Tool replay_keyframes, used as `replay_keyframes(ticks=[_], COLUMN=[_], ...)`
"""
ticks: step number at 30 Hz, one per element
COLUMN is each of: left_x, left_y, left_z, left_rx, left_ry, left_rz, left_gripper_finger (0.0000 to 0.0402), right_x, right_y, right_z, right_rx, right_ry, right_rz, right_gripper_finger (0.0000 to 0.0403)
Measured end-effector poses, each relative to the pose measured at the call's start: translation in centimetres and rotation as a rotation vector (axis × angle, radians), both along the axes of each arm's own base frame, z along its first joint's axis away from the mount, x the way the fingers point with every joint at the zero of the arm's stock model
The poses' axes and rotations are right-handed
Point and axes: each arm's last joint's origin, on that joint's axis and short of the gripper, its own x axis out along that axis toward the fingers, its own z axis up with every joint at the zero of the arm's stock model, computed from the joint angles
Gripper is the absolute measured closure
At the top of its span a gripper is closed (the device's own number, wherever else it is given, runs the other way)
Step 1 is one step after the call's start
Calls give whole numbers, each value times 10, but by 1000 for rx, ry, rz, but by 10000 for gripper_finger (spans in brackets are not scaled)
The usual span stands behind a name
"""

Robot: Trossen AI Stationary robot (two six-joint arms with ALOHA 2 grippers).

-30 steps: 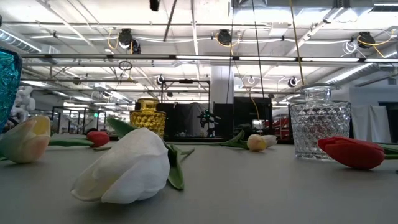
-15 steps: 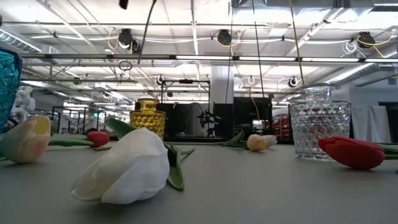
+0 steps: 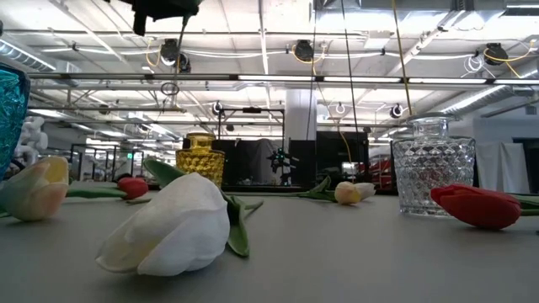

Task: Sort flowers into vase by color
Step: Put the bottom right white tulip into the yellow vase

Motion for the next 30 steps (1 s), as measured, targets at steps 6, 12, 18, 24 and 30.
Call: replay_keyframes(ticks=[6,12,18,24,30], left_x=[14,35,44,43,41], left_y=[0,1,1,4,11], left_z=[-13,-21,-25,-25,-24], left_rx=[1,6,10,38,38], left_ry=[3,-14,-14,0,0], left_rz=[-47,-90,-89,-69,-43], left_gripper_finger=[392,392,392,392,392], right_x=[0,0,0,0,0], right_y=[0,0,0,0,0], right_z=[-1,-1,-1,-1,-1], right_rx=[1,11,16,16,16], right_ry=[8,5,4,3,3], right_rz=[-2,-4,-5,-5,-5], right_gripper_finger=[227,227,227,227,227])
